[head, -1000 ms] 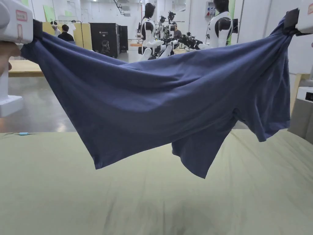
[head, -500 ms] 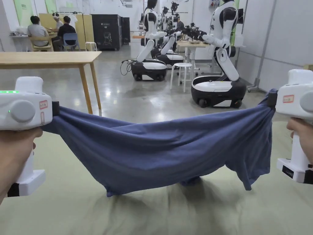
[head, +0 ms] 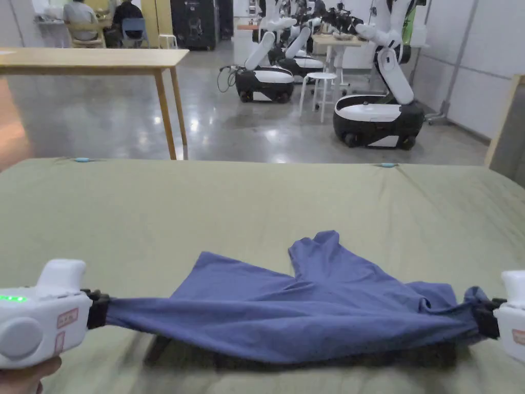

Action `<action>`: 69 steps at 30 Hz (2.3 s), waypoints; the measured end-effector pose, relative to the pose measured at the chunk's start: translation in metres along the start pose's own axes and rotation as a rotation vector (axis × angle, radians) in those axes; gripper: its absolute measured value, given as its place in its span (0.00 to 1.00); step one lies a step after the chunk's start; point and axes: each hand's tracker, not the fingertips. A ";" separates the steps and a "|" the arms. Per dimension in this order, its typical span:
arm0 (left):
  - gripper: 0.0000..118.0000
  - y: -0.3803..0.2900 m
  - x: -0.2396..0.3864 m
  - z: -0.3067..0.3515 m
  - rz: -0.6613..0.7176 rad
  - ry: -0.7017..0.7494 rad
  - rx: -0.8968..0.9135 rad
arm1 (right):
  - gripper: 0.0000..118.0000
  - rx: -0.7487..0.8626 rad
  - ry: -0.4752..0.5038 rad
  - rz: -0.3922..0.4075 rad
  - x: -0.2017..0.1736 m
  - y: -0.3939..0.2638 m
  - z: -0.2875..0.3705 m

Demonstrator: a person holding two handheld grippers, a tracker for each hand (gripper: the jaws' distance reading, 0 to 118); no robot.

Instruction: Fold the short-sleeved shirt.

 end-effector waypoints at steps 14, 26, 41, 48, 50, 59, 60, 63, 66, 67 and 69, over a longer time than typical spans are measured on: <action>0.99 -0.007 0.037 0.144 0.019 0.081 0.414 | 0.93 0.408 0.155 -0.120 -0.068 0.014 0.109; 0.00 -0.057 0.048 0.133 -0.028 0.185 0.352 | 0.02 0.525 0.195 -0.034 -0.186 -0.002 0.114; 0.97 -0.054 -0.041 -0.046 -0.110 -0.068 -0.109 | 0.02 0.375 0.134 -0.058 -0.158 -0.004 0.071; 0.64 -0.059 -0.040 -0.072 -0.098 -0.117 -0.152 | 0.02 0.340 0.103 -0.069 -0.154 0.000 0.061; 0.04 -0.057 -0.039 -0.070 -0.081 -0.173 -0.159 | 0.02 0.334 0.102 -0.069 -0.153 0.001 0.060; 0.04 -0.041 -0.015 -0.023 -0.045 -0.103 -0.034 | 0.02 0.273 0.097 -0.020 -0.141 0.031 0.033; 0.04 -0.040 -0.014 -0.019 -0.015 -0.115 -0.018 | 0.02 0.249 0.104 -0.007 -0.138 0.043 0.024; 0.04 -0.036 -0.011 -0.008 0.015 -0.118 0.005 | 0.02 0.214 0.101 0.032 -0.129 0.080 -0.015; 0.04 -0.034 -0.004 -0.003 0.006 -0.113 0.010 | 0.04 0.161 0.072 0.116 -0.122 0.119 -0.071; 0.04 -0.033 -0.003 -0.002 0.002 -0.116 0.011 | 0.12 0.140 0.085 0.124 -0.119 0.130 -0.091; 0.04 -0.031 -0.001 0.000 -0.001 -0.120 0.014 | 0.76 0.062 0.076 0.115 -0.110 0.152 -0.139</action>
